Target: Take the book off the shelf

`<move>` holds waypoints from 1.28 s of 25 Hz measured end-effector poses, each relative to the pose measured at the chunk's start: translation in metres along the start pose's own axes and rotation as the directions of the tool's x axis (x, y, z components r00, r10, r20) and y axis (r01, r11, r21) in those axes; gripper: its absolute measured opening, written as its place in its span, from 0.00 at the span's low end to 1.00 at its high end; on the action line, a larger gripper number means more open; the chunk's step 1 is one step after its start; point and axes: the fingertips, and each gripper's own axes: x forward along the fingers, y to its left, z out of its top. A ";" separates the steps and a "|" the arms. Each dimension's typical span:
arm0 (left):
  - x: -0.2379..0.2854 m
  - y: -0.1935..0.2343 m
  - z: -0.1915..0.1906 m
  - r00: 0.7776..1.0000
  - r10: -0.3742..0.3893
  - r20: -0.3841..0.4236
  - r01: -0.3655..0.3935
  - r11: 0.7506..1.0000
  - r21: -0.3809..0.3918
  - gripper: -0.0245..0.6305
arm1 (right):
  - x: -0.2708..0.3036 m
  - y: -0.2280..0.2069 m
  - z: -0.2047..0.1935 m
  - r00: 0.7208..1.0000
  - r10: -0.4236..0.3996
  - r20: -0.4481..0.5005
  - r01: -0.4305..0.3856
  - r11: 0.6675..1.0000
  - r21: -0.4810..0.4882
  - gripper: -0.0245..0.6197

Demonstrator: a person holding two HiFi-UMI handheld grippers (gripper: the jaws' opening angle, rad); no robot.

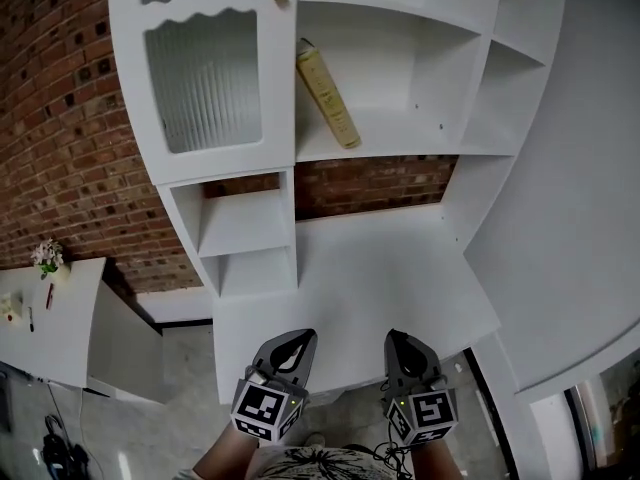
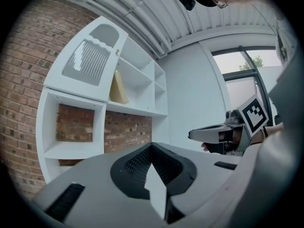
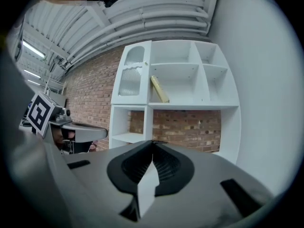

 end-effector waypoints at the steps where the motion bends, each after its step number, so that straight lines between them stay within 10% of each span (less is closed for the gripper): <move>1: 0.005 0.005 0.000 1.000 0.014 -0.002 -0.014 1.000 0.001 0.06 | 0.010 -0.003 0.002 1.000 0.012 0.003 -0.012 1.000 -0.005 0.05; 21: 0.045 0.085 0.063 0.917 0.386 0.105 -0.393 0.918 0.060 0.06 | 0.167 -0.037 0.104 0.976 0.190 0.102 -0.172 0.971 -0.167 0.05; 27: 0.054 0.101 0.074 0.908 0.405 0.113 -0.414 0.908 0.073 0.06 | 0.212 -0.043 0.160 0.966 0.194 0.169 -0.163 0.970 -0.181 0.47; 32: 0.056 0.115 0.095 0.897 0.417 0.148 -0.431 0.898 0.083 0.06 | 0.256 -0.056 0.213 0.969 0.156 0.192 -0.108 0.965 -0.239 0.54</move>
